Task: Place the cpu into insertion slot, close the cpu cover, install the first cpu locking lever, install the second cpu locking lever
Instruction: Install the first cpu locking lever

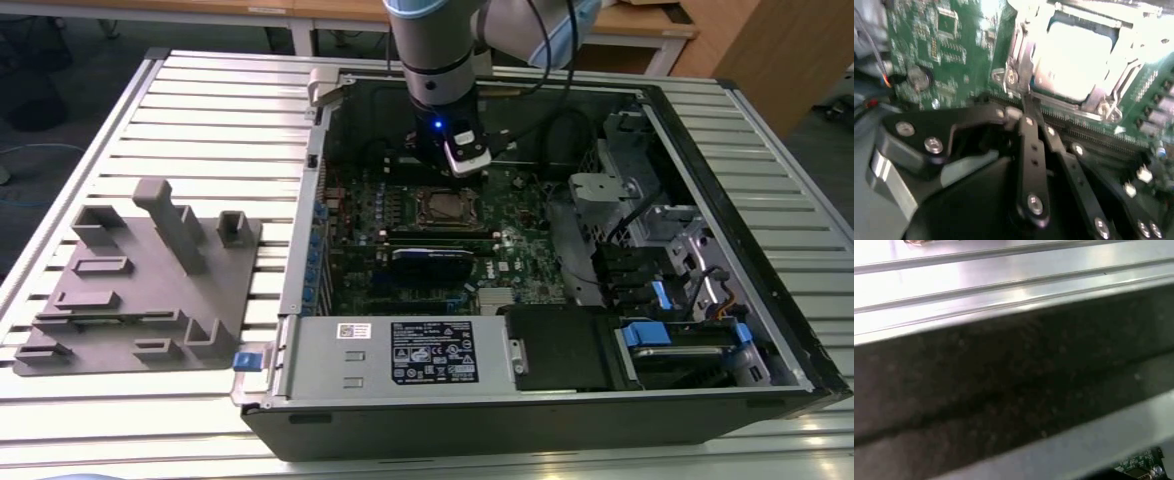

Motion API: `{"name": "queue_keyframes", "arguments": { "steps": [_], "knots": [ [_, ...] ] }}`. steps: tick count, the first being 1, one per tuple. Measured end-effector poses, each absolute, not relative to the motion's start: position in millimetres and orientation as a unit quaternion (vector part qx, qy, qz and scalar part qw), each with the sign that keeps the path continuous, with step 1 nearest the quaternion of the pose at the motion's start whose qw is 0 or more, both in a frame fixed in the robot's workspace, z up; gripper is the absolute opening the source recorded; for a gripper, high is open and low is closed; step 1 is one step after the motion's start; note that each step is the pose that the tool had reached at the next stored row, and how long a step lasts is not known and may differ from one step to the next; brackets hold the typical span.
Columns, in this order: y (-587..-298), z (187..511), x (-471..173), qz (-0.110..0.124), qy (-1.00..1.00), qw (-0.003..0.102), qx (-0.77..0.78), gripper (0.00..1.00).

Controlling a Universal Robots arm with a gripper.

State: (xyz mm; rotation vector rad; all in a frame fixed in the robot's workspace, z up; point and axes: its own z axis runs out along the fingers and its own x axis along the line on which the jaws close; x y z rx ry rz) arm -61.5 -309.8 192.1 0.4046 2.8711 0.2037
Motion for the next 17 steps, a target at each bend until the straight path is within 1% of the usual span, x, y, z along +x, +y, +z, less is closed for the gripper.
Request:
{"name": "queue_keyframes", "arguments": {
  "steps": [8, 17],
  "knots": [
    [-309.9, 194.1, -61.6, 0.07, 0.981, 0.119, 0.138, 0.11],
    [-309.9, 210.1, -61.7, 0.069, 0.981, 0.116, 0.138, 0.11]
  ]
}}
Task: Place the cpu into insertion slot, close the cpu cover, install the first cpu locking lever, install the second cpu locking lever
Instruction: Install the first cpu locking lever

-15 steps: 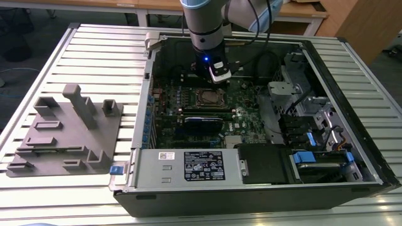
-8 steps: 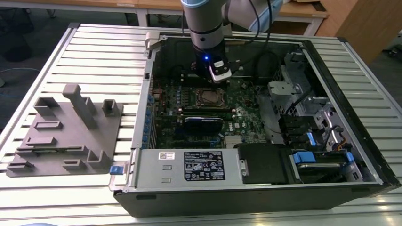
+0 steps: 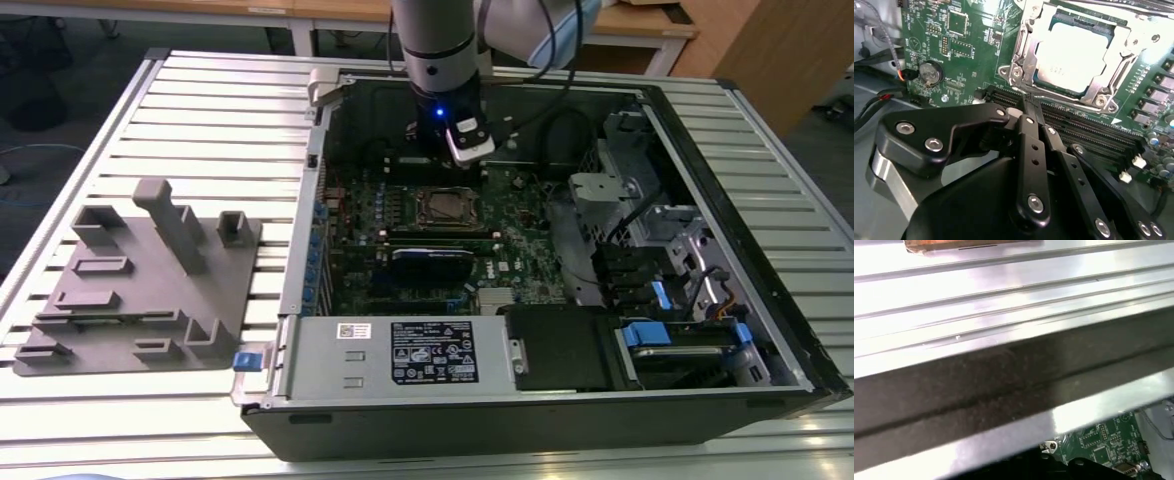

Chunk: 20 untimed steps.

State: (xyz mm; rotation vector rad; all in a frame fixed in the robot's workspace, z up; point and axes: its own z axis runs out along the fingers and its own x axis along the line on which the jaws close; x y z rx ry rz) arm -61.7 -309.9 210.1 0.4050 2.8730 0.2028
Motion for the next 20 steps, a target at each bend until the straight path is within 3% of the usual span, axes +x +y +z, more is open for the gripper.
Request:
{"name": "queue_keyframes", "arguments": {
  "steps": [20],
  "knots": [
    [-309.9, 210.9, -61.6, 0.069, 0.981, 0.115, 0.138, 0.11]
  ]
}}
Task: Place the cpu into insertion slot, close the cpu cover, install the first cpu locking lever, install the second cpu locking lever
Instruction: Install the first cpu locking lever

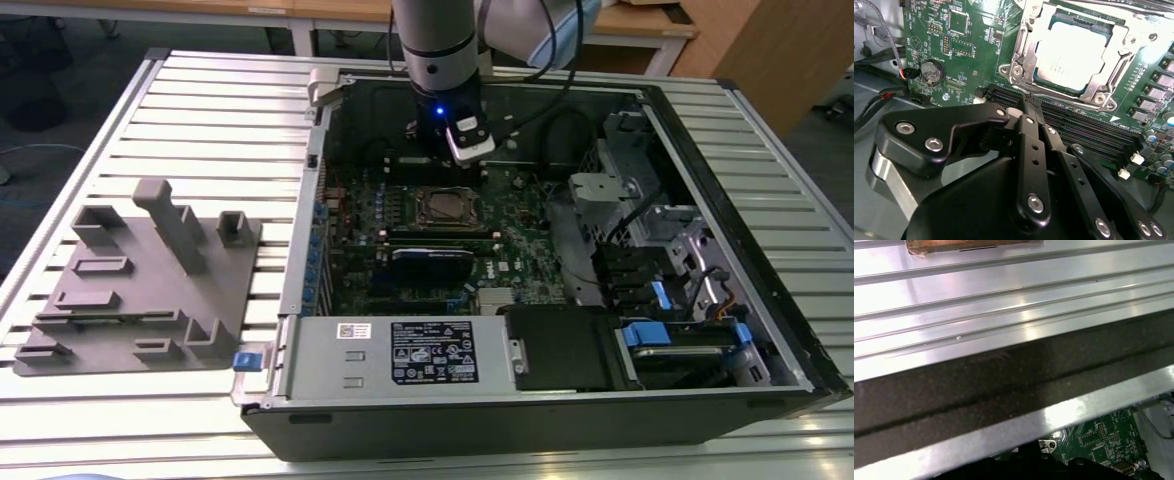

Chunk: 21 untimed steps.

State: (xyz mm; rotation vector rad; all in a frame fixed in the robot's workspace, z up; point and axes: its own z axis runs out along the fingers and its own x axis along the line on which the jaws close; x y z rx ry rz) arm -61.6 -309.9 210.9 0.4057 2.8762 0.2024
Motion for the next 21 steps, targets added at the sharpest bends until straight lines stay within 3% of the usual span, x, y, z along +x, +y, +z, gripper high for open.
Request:
{"name": "queue_keyframes", "arguments": {
  "steps": [7, 11, 21],
  "knots": [
    [-309.9, 210.9, -61.5, 0.069, 0.982, 0.111, 0.139, 0.11],
    [-309.9, 210.7, -61.6, 0.066, 0.983, 0.095, 0.14, 0.11],
    [-309.9, 210.7, -61.6, 0.066, 0.983, 0.094, 0.14, 0.11]
  ]
}}
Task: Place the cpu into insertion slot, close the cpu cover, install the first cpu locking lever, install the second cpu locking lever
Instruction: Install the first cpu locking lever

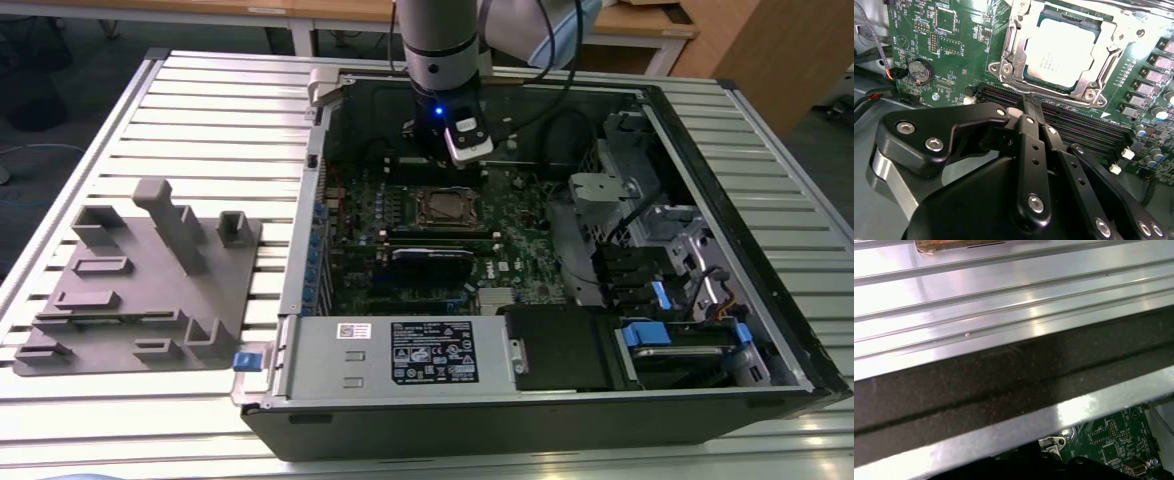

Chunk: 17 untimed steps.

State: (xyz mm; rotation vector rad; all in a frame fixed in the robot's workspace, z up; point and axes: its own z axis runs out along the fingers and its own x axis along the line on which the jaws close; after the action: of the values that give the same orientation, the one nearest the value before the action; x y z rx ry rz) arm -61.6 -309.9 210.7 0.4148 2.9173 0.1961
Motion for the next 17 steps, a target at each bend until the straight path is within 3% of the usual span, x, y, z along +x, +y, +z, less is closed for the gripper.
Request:
{"name": "queue_keyframes", "arguments": {
  "steps": [7, 17],
  "knots": [
    [-309.9, 210.6, -61.5, 0.066, 0.984, 0.091, 0.14, 0.11],
    [-309.9, 210.1, -61.4, 0.06, 0.987, 0.051, 0.143, 0.11]
  ]
}}
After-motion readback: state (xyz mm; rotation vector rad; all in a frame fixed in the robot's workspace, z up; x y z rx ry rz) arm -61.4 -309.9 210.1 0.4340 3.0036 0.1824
